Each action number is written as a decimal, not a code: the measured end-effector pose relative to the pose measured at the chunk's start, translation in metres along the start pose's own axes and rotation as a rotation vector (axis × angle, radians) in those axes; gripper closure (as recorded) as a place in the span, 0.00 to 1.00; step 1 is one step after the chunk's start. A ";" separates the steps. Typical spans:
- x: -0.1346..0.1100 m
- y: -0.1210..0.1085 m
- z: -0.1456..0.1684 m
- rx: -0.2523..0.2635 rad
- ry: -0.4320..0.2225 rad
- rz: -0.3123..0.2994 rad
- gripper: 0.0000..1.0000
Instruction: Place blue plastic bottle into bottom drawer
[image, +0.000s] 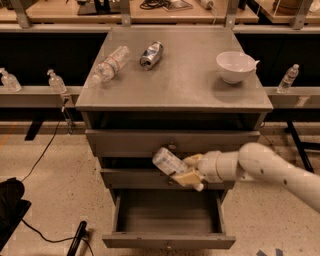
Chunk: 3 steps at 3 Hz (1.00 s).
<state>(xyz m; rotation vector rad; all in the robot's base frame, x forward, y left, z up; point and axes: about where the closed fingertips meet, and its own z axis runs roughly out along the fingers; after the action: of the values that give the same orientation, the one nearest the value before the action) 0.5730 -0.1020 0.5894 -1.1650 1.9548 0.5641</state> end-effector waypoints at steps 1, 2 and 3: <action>0.080 -0.006 0.018 0.044 -0.058 -0.014 1.00; 0.142 -0.011 0.035 0.035 -0.114 0.001 1.00; 0.138 -0.008 0.037 0.032 -0.111 0.004 1.00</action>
Offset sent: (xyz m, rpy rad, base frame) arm -0.0230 -0.0903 -0.1856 0.1533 -0.0770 -0.0269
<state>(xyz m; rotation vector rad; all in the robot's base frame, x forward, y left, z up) 0.5561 -0.1533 0.4567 -1.0869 1.8659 0.5854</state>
